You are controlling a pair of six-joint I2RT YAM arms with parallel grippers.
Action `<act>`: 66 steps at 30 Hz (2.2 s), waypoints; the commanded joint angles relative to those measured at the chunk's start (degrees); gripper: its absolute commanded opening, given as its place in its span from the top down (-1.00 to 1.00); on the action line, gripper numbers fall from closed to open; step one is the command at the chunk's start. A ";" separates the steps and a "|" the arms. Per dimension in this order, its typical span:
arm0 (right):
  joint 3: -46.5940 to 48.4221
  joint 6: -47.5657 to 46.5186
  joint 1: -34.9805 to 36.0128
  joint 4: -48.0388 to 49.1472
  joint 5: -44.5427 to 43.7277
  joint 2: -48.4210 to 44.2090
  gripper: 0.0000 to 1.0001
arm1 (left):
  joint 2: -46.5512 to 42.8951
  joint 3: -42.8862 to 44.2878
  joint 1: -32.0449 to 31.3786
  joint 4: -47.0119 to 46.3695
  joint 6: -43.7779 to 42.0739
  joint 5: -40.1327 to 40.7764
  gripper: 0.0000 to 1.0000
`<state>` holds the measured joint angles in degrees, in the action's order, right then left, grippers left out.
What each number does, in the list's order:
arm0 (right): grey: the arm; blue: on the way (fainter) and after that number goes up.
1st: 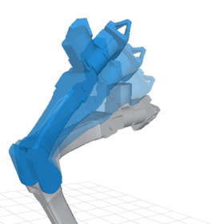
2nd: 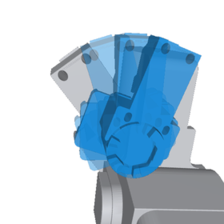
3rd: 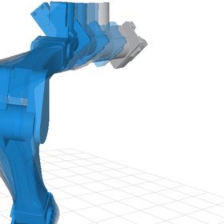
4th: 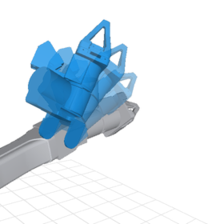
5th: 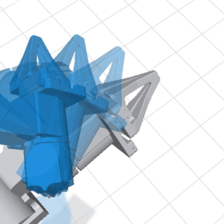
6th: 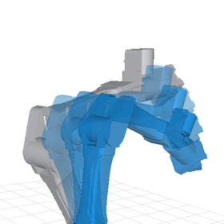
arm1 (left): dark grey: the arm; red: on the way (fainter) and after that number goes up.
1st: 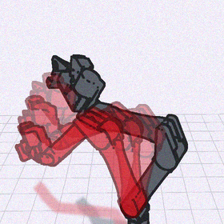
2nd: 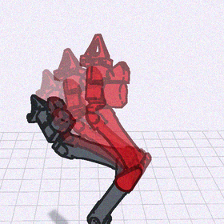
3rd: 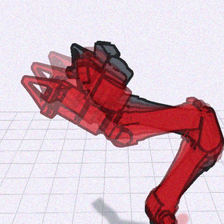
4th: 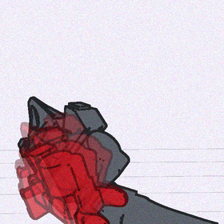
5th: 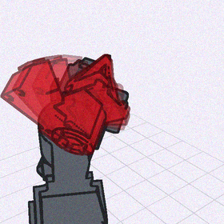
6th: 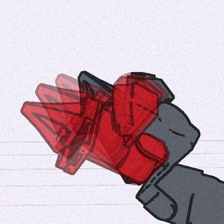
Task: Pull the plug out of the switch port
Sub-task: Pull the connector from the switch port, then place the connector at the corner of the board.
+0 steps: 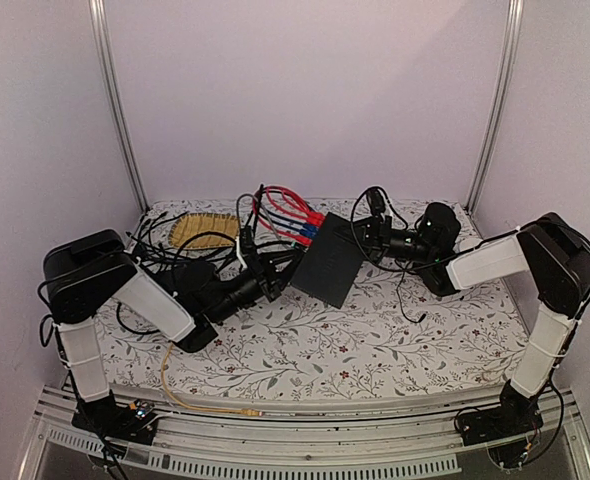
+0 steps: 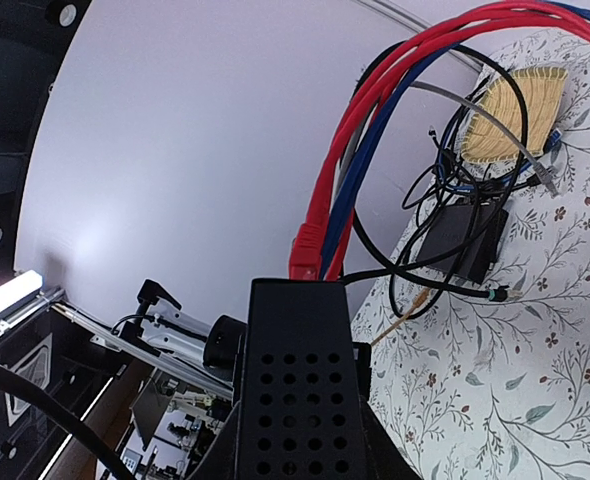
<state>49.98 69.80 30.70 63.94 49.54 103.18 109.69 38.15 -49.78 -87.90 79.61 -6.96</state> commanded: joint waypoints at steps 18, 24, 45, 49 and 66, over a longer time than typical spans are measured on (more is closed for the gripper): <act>1.41 1.05 -0.10 13.29 0.95 -2.01 0.97 | -3.01 -7.20 -1.00 -16.52 1.49 14.97 1.00; 1.24 1.13 -0.12 13.38 0.93 -2.01 0.97 | -2.59 -6.69 -0.89 -16.52 0.64 14.13 1.00; 5.65 0.95 -0.50 11.72 0.70 -2.80 0.97 | 0.04 -2.21 1.88 1.83 -3.28 0.90 1.00; 8.78 1.04 -0.79 10.86 0.80 -2.04 0.97 | -1.11 -1.19 2.02 7.87 -4.29 -1.80 1.00; 21.84 -0.66 -1.86 4.06 1.66 3.64 0.97 | 1.81 6.63 2.23 22.06 -7.45 -22.30 1.00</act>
<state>67.77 70.26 29.23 63.86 52.93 106.06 110.24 42.13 -47.44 -70.08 75.11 -20.32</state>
